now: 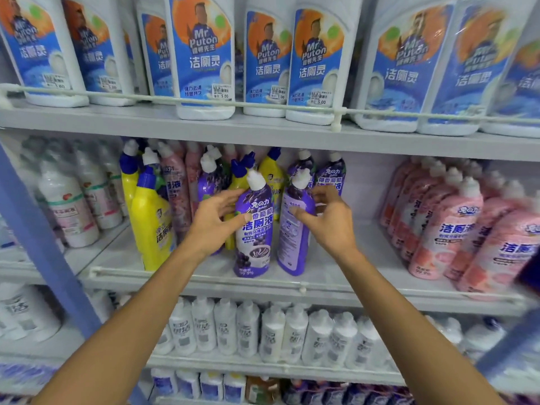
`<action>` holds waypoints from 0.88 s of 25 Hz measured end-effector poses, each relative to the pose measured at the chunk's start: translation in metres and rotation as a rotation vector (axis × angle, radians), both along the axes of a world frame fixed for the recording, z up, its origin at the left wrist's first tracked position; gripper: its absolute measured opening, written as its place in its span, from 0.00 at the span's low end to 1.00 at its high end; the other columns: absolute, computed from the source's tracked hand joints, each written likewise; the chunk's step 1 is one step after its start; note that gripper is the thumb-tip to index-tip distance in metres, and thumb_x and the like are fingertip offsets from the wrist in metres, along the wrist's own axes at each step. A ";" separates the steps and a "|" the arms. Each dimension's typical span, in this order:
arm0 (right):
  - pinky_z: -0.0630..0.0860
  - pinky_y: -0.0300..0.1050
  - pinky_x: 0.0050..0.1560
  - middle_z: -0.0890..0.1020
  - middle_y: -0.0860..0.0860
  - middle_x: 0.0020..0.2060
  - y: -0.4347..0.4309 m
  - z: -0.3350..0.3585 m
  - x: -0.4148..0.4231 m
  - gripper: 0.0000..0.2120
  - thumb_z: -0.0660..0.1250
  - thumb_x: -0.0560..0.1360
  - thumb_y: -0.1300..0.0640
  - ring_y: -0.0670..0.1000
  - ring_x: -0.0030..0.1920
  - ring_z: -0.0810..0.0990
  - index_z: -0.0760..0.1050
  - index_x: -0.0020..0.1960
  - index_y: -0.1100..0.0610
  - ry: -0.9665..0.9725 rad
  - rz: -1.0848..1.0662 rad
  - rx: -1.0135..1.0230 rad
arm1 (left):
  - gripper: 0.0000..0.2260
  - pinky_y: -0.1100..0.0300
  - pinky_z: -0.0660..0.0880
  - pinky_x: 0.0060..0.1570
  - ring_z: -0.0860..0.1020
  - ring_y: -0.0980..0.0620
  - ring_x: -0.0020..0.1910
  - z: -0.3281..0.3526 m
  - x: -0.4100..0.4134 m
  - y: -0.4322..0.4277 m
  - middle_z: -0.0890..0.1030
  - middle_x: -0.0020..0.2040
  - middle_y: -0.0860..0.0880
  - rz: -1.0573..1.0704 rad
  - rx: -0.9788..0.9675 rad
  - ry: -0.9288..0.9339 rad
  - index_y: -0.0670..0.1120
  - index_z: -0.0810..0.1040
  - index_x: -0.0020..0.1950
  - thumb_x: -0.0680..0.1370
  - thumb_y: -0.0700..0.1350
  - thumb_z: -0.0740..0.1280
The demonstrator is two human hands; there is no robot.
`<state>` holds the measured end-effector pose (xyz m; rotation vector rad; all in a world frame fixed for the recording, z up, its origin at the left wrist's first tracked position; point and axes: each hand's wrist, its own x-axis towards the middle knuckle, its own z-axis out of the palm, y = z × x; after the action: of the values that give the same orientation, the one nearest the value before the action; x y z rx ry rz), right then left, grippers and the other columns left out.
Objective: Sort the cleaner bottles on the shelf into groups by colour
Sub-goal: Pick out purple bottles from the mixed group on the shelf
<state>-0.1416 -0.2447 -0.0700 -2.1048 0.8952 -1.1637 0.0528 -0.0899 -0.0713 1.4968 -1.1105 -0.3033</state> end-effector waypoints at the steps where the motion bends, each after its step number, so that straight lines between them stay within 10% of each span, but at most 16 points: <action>1: 0.82 0.42 0.46 0.82 0.46 0.52 -0.006 -0.001 -0.004 0.24 0.79 0.71 0.48 0.48 0.49 0.82 0.75 0.62 0.55 -0.041 0.062 0.097 | 0.25 0.62 0.77 0.62 0.80 0.61 0.55 0.000 -0.004 -0.008 0.82 0.61 0.50 -0.024 0.015 -0.002 0.42 0.75 0.70 0.74 0.35 0.75; 9: 0.78 0.38 0.60 0.82 0.35 0.60 -0.041 0.016 0.000 0.19 0.69 0.80 0.58 0.40 0.64 0.79 0.71 0.67 0.42 -0.017 0.601 0.521 | 0.23 0.72 0.76 0.48 0.81 0.67 0.47 -0.016 -0.011 -0.033 0.82 0.55 0.55 -0.018 0.033 0.045 0.46 0.74 0.67 0.75 0.34 0.74; 17: 0.80 0.43 0.58 0.80 0.43 0.59 -0.038 -0.006 -0.002 0.41 0.82 0.62 0.35 0.43 0.58 0.80 0.69 0.68 0.45 -0.100 0.178 0.233 | 0.22 0.67 0.78 0.53 0.81 0.65 0.54 -0.022 -0.014 -0.074 0.82 0.60 0.53 -0.103 0.046 0.053 0.45 0.72 0.69 0.77 0.33 0.71; 22: 0.79 0.37 0.55 0.82 0.40 0.56 -0.061 -0.030 -0.043 0.42 0.84 0.66 0.55 0.44 0.59 0.82 0.65 0.73 0.47 -0.115 0.333 0.358 | 0.25 0.67 0.78 0.49 0.83 0.61 0.53 -0.050 -0.031 -0.100 0.84 0.56 0.53 -0.090 0.052 0.128 0.45 0.74 0.66 0.72 0.34 0.77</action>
<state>-0.1848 -0.3053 -0.0995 -1.7906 0.6165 -0.8687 0.0219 -0.1904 -0.1214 1.4542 -1.0758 -0.4868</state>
